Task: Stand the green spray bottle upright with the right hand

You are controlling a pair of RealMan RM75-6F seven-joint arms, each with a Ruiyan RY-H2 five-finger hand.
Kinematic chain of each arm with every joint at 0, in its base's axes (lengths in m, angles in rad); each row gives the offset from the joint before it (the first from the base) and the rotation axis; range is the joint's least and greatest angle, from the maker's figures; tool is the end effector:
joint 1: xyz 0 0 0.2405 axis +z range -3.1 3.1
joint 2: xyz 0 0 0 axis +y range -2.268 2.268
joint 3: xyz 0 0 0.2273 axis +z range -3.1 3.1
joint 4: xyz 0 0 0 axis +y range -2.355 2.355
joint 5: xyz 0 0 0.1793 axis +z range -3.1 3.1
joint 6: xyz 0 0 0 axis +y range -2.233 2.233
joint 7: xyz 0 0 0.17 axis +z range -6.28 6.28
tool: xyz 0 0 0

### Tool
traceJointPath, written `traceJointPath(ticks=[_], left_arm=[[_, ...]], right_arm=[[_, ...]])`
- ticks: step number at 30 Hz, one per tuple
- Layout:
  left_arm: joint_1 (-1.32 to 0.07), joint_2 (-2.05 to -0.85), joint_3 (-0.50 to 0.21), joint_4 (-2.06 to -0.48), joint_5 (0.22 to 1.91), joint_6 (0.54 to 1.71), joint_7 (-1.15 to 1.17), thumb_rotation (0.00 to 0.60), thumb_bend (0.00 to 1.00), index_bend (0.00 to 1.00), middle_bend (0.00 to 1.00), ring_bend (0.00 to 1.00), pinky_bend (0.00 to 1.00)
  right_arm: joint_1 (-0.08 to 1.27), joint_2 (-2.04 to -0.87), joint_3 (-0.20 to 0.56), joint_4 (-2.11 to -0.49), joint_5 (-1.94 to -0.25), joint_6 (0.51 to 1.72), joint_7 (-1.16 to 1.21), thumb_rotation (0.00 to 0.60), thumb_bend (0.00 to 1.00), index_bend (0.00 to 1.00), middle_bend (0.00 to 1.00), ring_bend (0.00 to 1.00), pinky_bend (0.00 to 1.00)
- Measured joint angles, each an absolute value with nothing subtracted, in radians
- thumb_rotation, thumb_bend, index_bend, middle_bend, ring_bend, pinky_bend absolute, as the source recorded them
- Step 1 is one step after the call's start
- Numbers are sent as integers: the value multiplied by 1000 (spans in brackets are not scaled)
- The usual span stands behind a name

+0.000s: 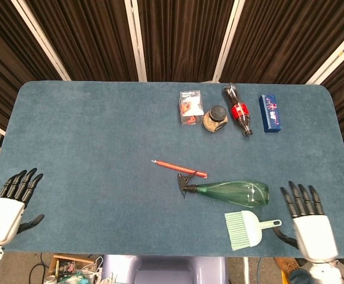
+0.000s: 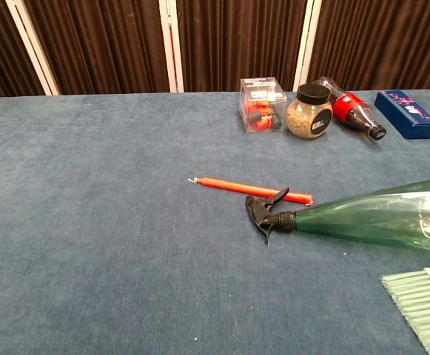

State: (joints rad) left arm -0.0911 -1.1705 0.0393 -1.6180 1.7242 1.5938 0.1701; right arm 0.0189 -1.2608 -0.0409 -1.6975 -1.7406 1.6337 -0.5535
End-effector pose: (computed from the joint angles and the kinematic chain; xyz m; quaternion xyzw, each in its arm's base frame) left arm -0.2325 0.1829 0.1496 -0.6686 -0.2942 -0.4092 0.5468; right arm -0.2180 -0.1645 0.1324 0.6716 -0.2295 0.3464 0.6135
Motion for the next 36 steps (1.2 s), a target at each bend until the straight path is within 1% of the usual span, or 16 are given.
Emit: traceJointPath(ticks=[6,10,13,19,25,30,36], left_arm=[[-89,-1166,37,-1610,1725,1600,156,600,35,0,0,0,119],[-94,-1165,34,-1602,1721,1591,142,600,35,0,0,0,119],[-99,-1163,31,-1600,1711,1579,130,600,35,0,0,0,119],[-110,-1159,31,-1598,1696,1545,124,600,37,0,0,0,119],[-110,-1155,22,-1605,1680,1544,130,600,39,0,0,0,119],[-111,-1155,20,-1608,1671,1538,133,600,43,0,0,0,119],[-114,-1155,11,-1611,1646,1523,137,600,44,0,0,0,119]], right_arm=[[64,-1375,-12,-1739,-1708,1490,-844,600,196,135,0,0,0],[104,-1468,16,-1752,-1649,1382,-1006,600,196,147,0,0,0],[129,-1532,41,-1753,-1592,1333,-1109,600,196,147,0,0,0],[174,-1644,83,-1739,-1478,1270,-1283,600,195,146,0,0,0],[220,-1723,114,-1670,-1431,1249,-1385,600,197,155,0,0,0],[260,-1764,139,-1606,-1398,1231,-1408,600,218,169,0,0,0],[299,-1768,164,-1581,-1345,1199,-1438,600,239,190,0,0,0]])
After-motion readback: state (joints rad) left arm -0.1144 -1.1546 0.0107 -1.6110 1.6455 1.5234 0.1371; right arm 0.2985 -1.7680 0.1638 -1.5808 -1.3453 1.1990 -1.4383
